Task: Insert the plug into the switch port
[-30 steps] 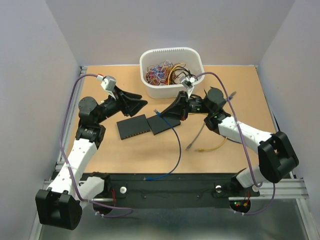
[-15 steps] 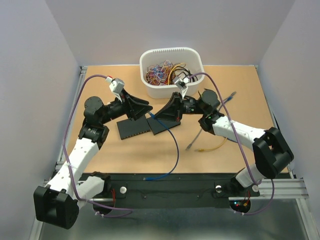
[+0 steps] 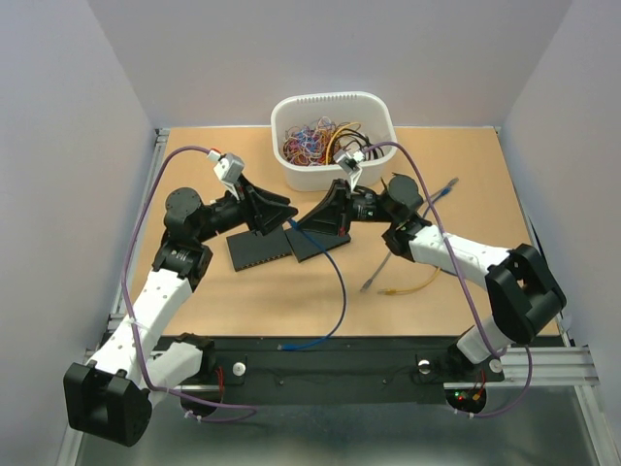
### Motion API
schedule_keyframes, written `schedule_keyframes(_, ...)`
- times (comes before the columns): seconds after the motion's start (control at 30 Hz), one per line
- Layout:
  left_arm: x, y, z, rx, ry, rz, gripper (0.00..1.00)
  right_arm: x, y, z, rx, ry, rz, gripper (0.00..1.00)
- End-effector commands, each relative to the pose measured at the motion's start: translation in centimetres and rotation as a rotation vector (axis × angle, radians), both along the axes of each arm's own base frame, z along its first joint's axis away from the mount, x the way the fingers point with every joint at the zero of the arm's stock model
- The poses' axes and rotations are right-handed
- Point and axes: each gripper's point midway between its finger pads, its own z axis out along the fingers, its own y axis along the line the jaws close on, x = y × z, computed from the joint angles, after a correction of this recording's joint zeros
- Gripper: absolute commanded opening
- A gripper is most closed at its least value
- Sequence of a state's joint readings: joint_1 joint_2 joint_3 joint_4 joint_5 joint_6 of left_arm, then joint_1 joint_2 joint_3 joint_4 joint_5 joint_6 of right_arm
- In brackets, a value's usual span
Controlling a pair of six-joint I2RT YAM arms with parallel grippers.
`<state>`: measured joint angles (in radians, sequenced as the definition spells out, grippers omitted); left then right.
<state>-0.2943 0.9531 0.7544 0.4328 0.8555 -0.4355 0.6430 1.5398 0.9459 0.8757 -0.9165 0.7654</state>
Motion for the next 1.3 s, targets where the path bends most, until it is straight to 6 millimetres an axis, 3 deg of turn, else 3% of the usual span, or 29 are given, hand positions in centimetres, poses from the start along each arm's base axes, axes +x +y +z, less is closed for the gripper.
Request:
schedule_keyframes(0.0,-0.8,0.0,2.8,-0.013,-0.091,-0.014,0.57,0.3,0.3,3.6,0.086,-0.091,-0.016,0.0)
schedule_keyframes(0.17,-0.8,0.0,2.7,-0.009,-0.089,-0.012,0.57,0.6,0.4,3.8,0.092,-0.1,-0.031,0.0)
schedule_keyframes(0.47,-0.8,0.0,2.7,-0.009,-0.087,-0.009,0.38,0.9,0.6,3.7,0.091,-0.091,-0.033,0.01)
schedule_keyframes(0.8,-0.6,0.1,2.8,-0.01,-0.086,0.006,0.45,1.0,0.6,2.7,0.078,-0.076,-0.044,0.0)
schedule_keyframes(1.13,0.3,0.4,2.5,0.006,-0.074,0.051,0.0,1.3,0.8,2.4,0.073,-0.062,-0.043,0.01)
schedule_keyframes(1.23,0.9,0.6,2.2,0.017,-0.055,0.078,0.0,1.2,0.7,2.4,0.073,-0.061,-0.044,0.01)
schedule_keyframes(1.27,1.2,0.7,1.7,0.022,-0.033,0.095,0.0,1.2,0.7,2.4,0.072,-0.058,-0.046,0.09)
